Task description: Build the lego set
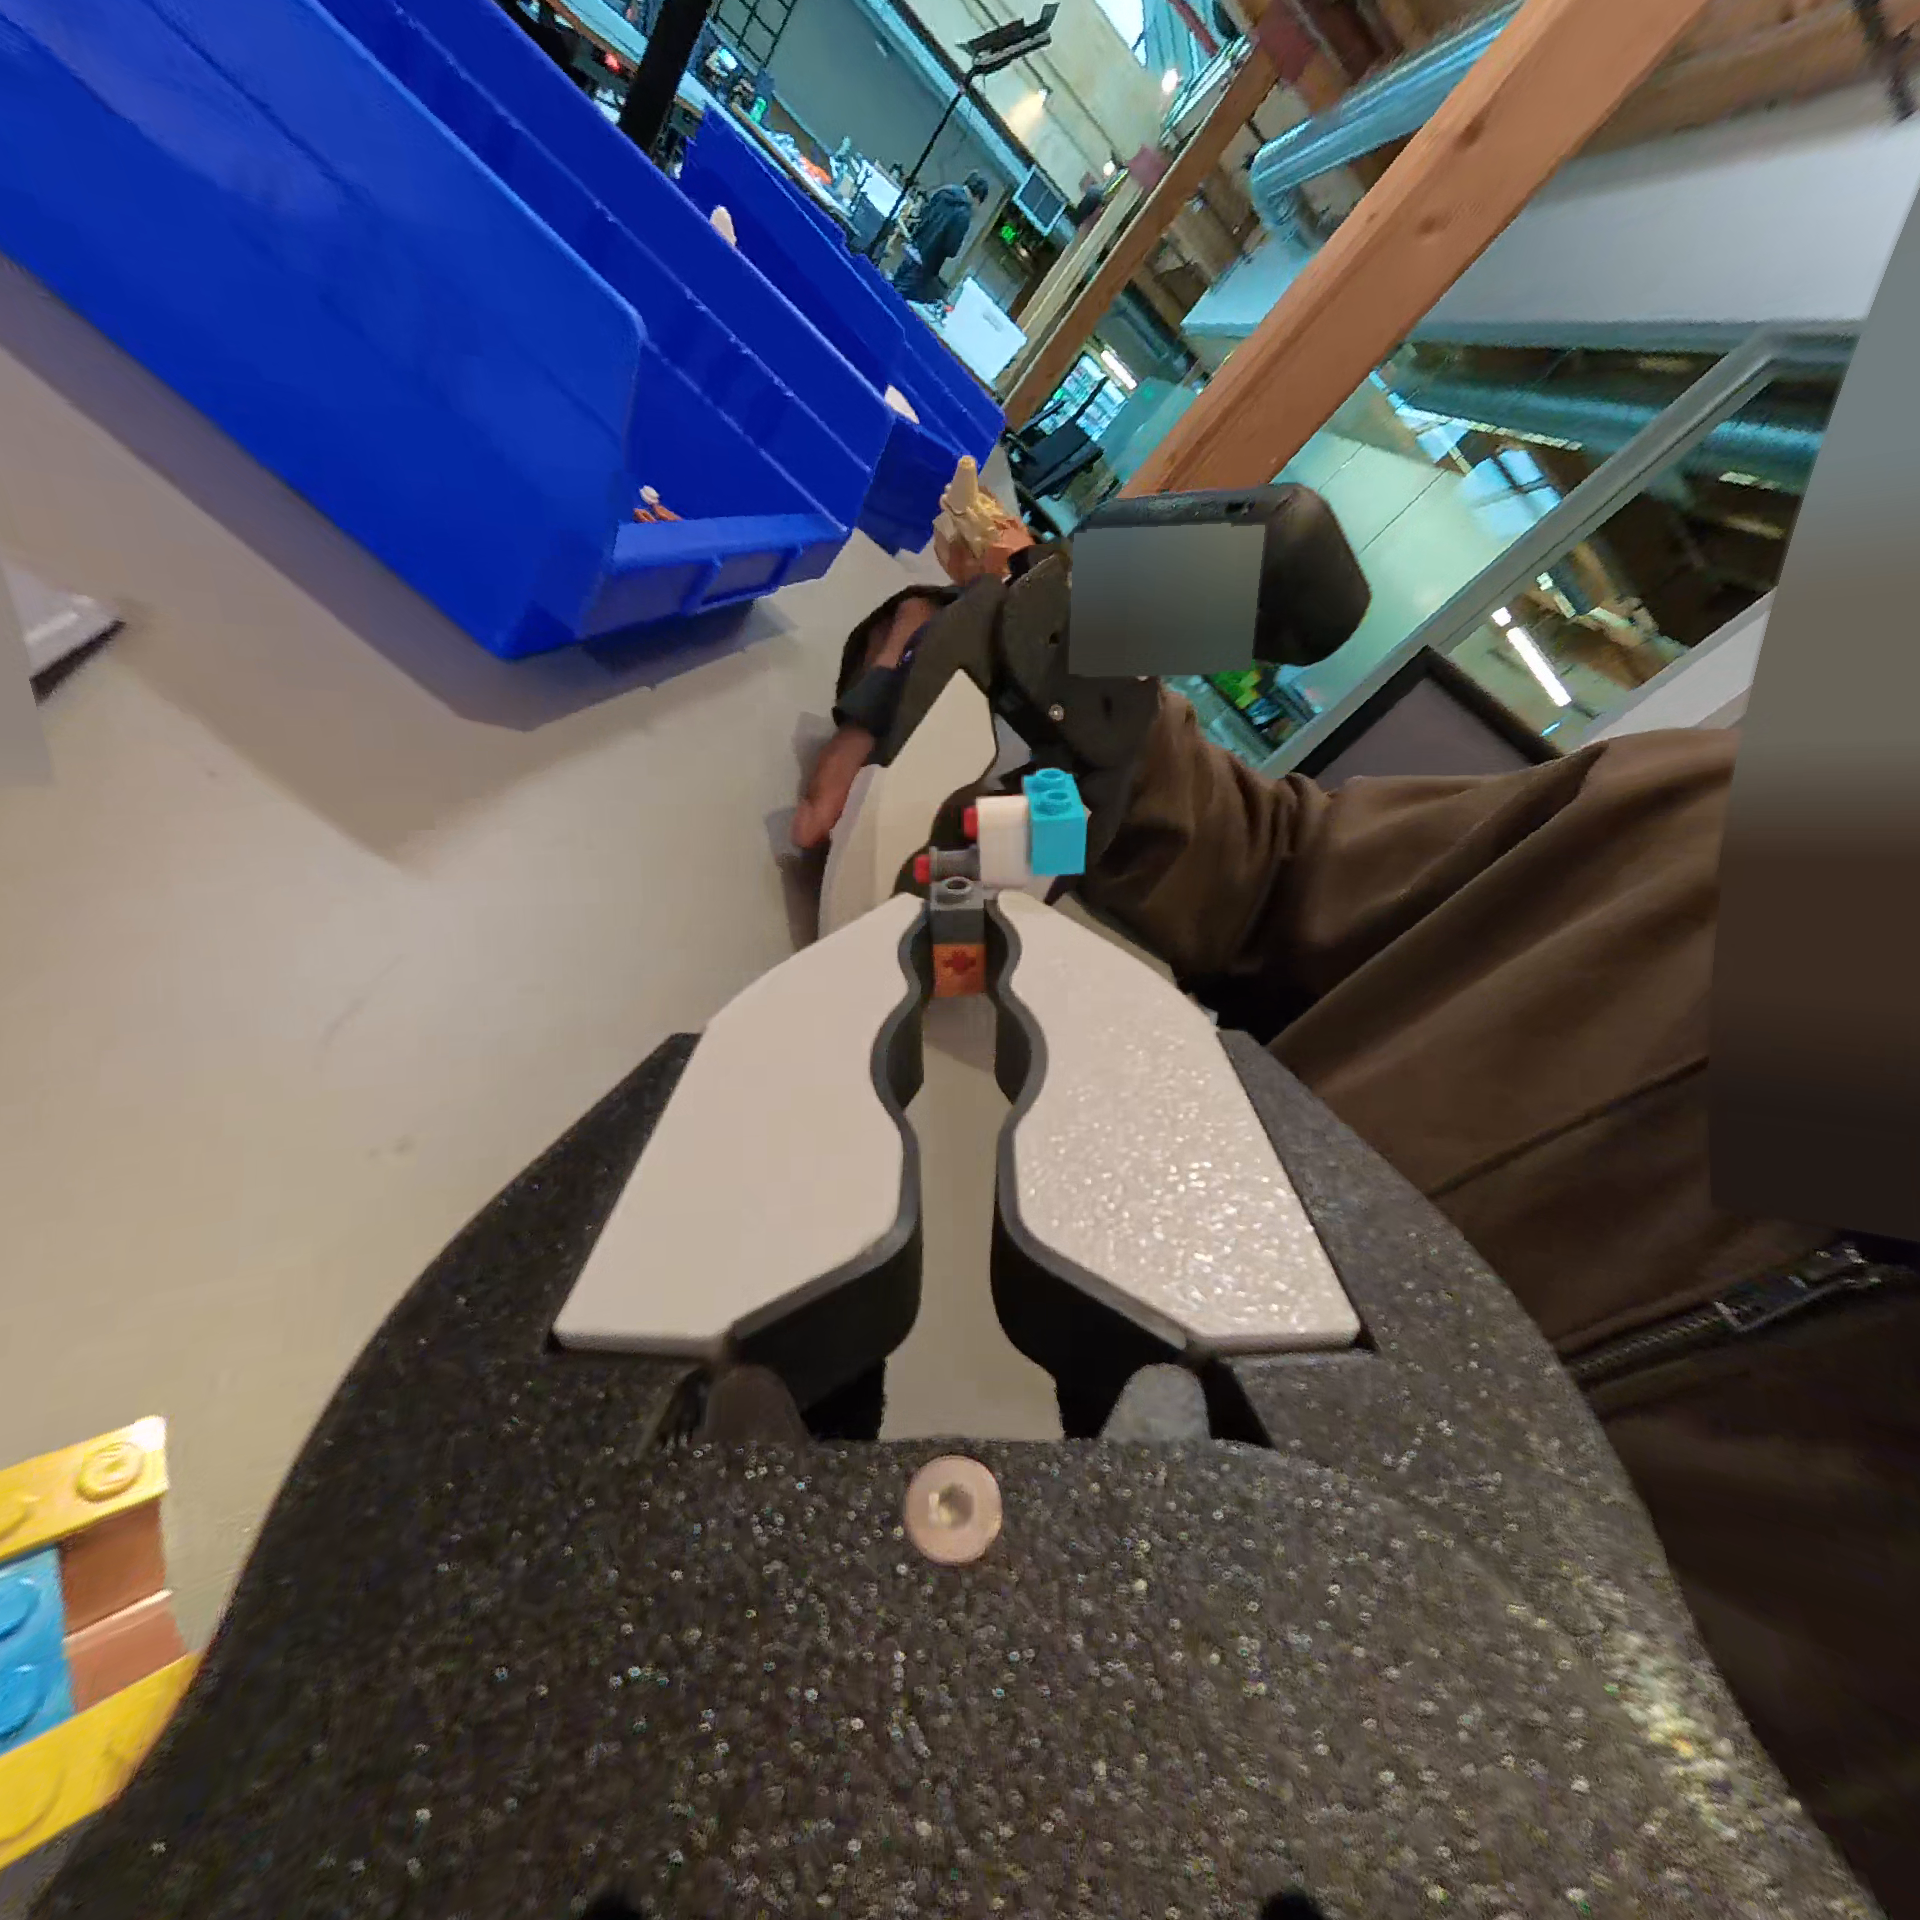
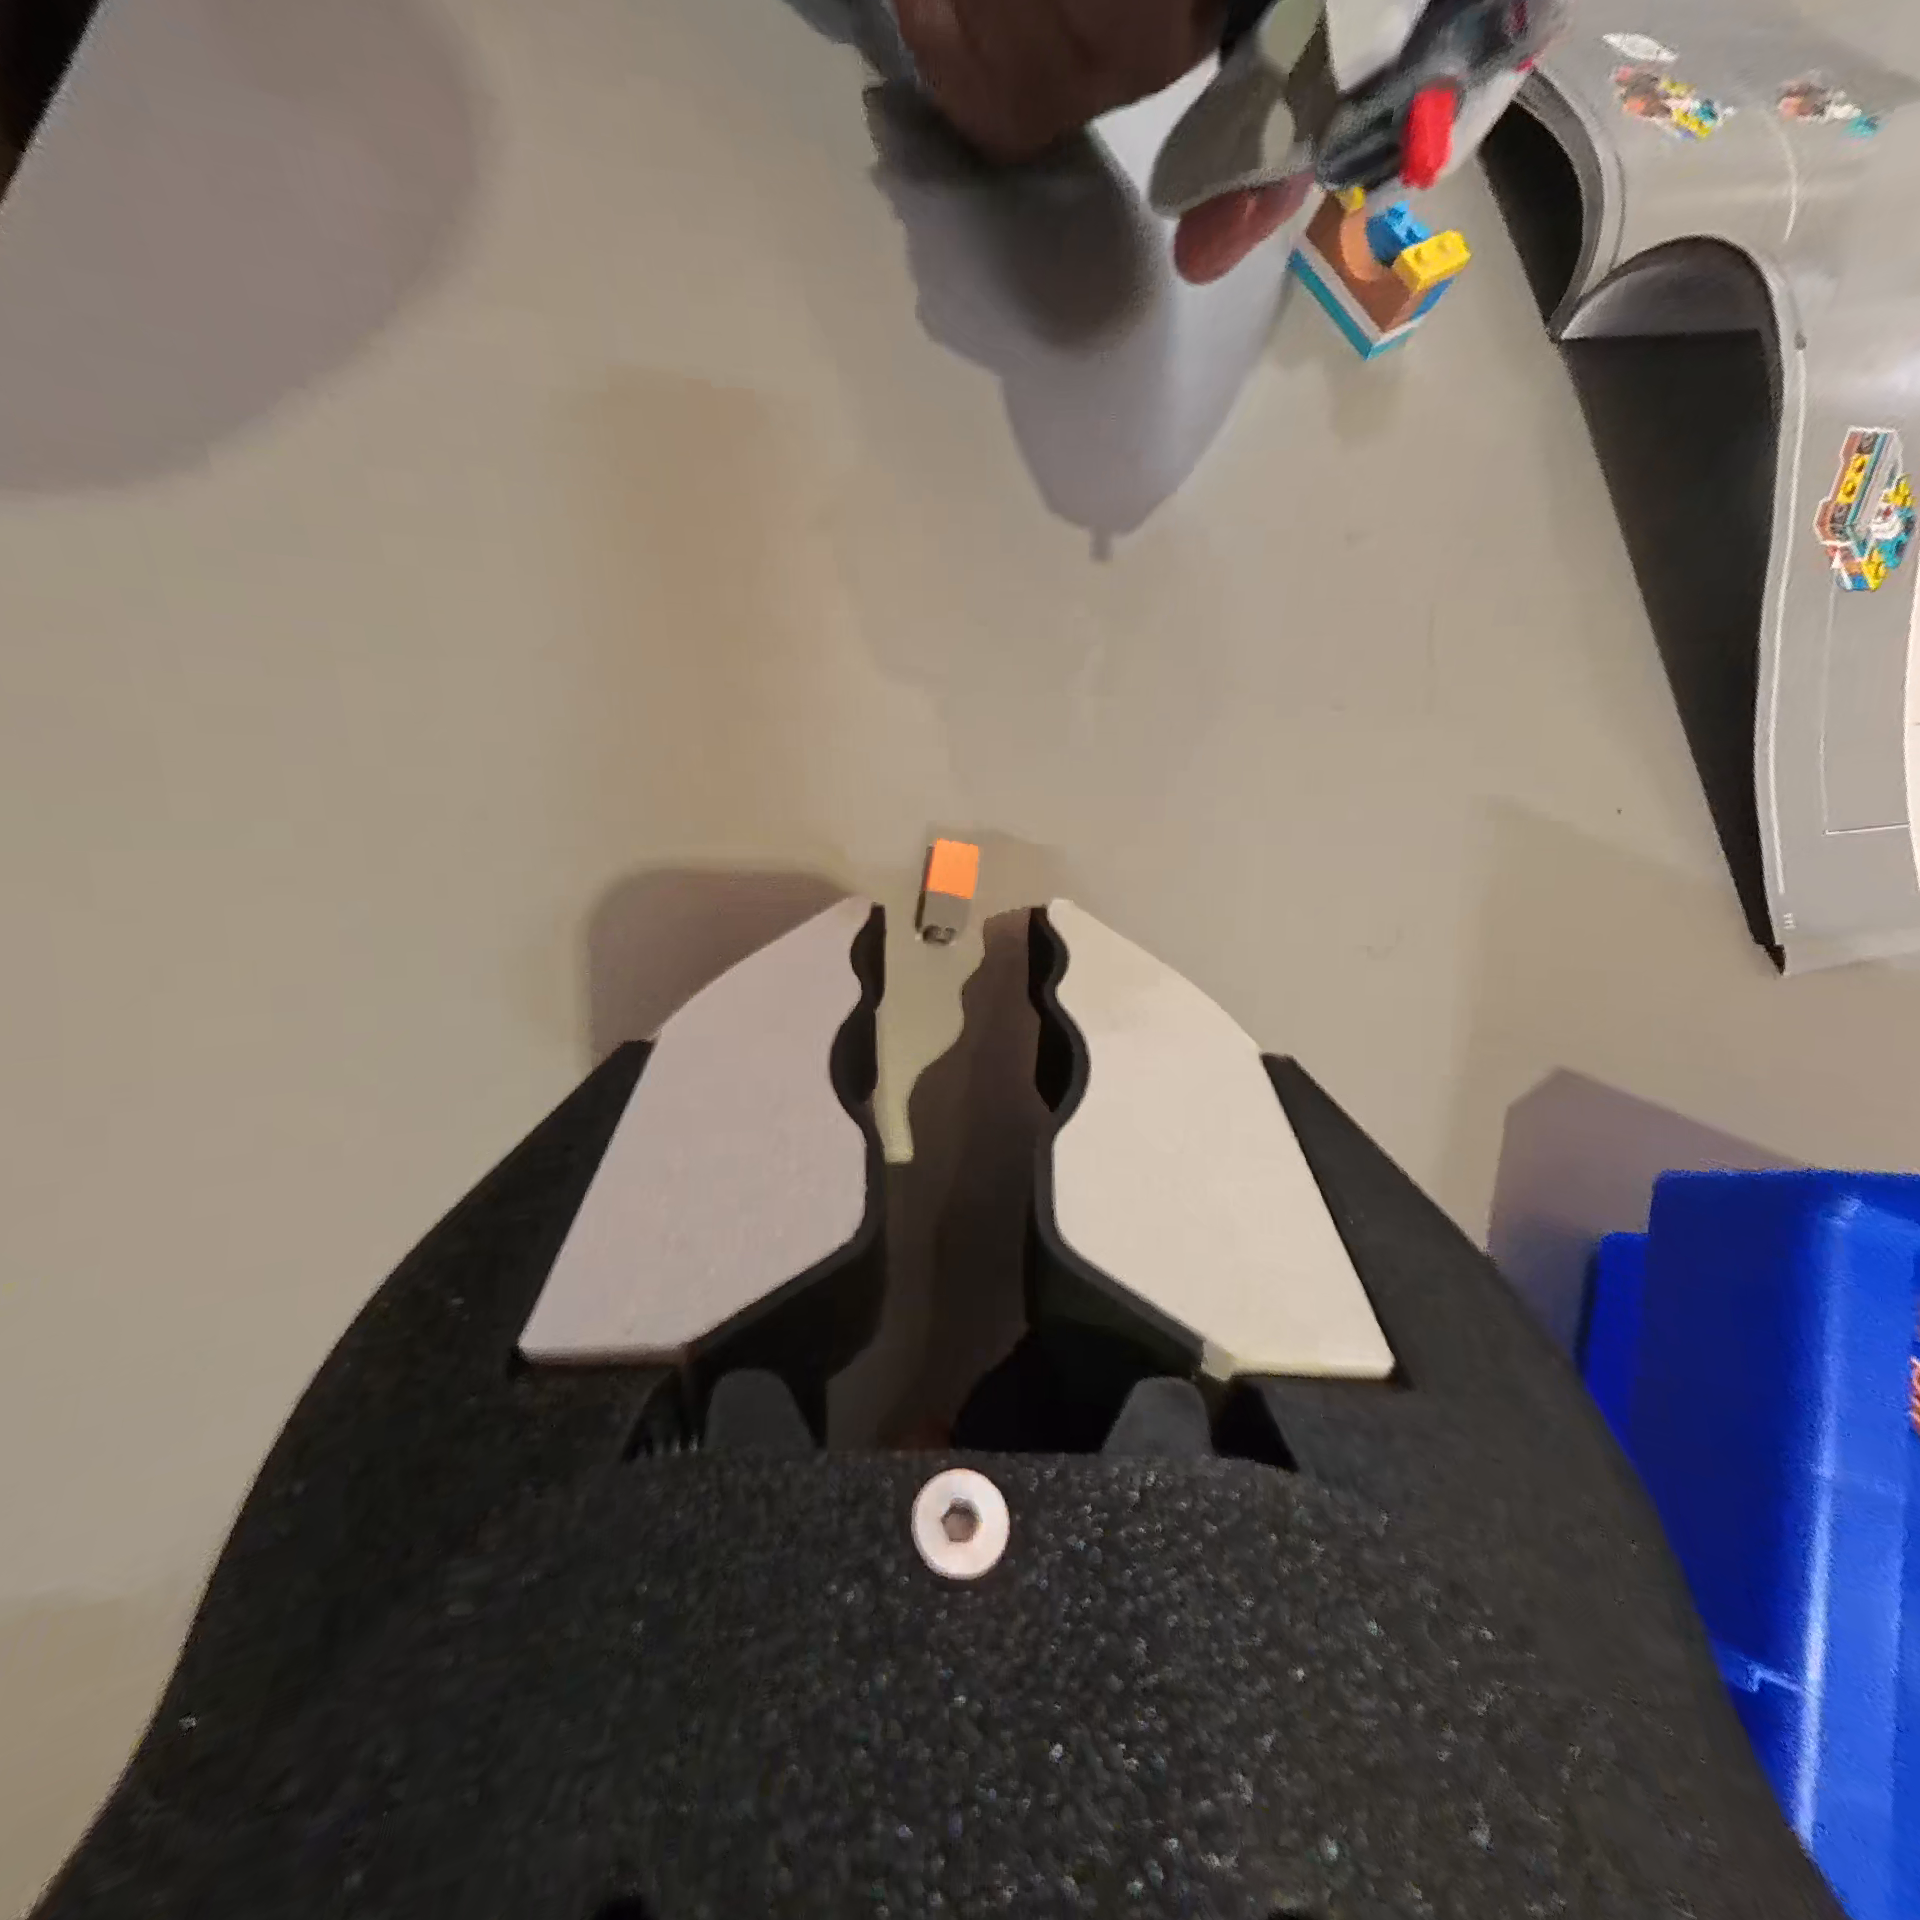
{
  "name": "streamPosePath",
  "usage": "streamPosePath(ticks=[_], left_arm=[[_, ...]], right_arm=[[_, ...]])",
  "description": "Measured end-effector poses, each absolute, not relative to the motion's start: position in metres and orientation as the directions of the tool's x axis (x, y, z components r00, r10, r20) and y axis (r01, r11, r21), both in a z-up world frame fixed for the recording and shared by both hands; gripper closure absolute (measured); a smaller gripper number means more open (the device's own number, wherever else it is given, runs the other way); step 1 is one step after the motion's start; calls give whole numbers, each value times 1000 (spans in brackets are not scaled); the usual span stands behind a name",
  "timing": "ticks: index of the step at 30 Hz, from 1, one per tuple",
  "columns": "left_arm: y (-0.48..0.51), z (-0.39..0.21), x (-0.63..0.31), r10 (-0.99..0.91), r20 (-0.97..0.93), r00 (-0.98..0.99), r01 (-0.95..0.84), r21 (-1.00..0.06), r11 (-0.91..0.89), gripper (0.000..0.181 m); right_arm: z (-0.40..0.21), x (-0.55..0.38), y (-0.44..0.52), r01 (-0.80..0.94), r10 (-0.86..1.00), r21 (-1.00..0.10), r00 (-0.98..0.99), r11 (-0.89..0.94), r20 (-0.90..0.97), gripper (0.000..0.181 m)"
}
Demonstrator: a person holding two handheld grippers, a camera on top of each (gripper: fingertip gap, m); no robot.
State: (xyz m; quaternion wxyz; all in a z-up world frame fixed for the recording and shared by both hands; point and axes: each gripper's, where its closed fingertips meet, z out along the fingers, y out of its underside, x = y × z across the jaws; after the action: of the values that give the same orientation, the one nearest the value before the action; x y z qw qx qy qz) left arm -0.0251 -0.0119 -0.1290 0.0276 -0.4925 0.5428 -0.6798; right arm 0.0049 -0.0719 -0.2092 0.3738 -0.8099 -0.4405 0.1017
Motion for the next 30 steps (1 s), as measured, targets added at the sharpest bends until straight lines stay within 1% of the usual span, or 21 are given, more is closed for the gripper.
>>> streamPosePath(ticks=[3, 7, 12, 16, 18, 20, 21, 24, 27, 30], left_arm=[[-12, -127, -25, -526, 681, -509, -512, -731, -451, 173], [-13, -126, -25, -499, 704, -505, -523, -710, -473, 173], [-13, -125, -25, -494, 708, -504, -523, -706, -478, 173], [-12, -125, -24, -492, 713, -500, -523, -701, -484, 173], [-12, -127, -24, -502, 710, -494, -527, -704, -477, 173], [-12, -131, -23, -532, 699, -478, -533, -712, -456, 173], [-12, -134, -22, -552, 690, -468, -538, -718, -441, 173], [-15, -140, -22, -598, 657, -460, -546, -740, -393, 173], [-17, -143, -22, -621, 638, -456, -550, -750, -367, 173], [-18, -143, -22, -627, 631, -457, -550, -755, -359, 173]], right_arm=[[-210, 9, -70, 627, 776, -691, 613, -360, 151, 158], [-210, 8, -67, 606, 765, -704, 629, -371, 139, 168], [-209, 18, -54, 588, 695, -700, 695, -406, 181, 165], [-210, 28, -52, 566, 652, -684, 739, -461, 172, 164], [-212, 27, -56, 542, 655, -680, 746, -494, 120, 163], [-213, 21, -64, 492, 658, -680, 753, -544, 18, 164], [-213, 19, -65, 463, 649, -682, 761, -566, -22, 160], [-209, 13, -64, 384, 610, -692, 786, -611, -103, 161], [-208, 12, -58, 313, 542, -683, 828, -659, -143, 161], [-208, 12, -55, 264, 495, -676, 852, -688, -170, 154]])
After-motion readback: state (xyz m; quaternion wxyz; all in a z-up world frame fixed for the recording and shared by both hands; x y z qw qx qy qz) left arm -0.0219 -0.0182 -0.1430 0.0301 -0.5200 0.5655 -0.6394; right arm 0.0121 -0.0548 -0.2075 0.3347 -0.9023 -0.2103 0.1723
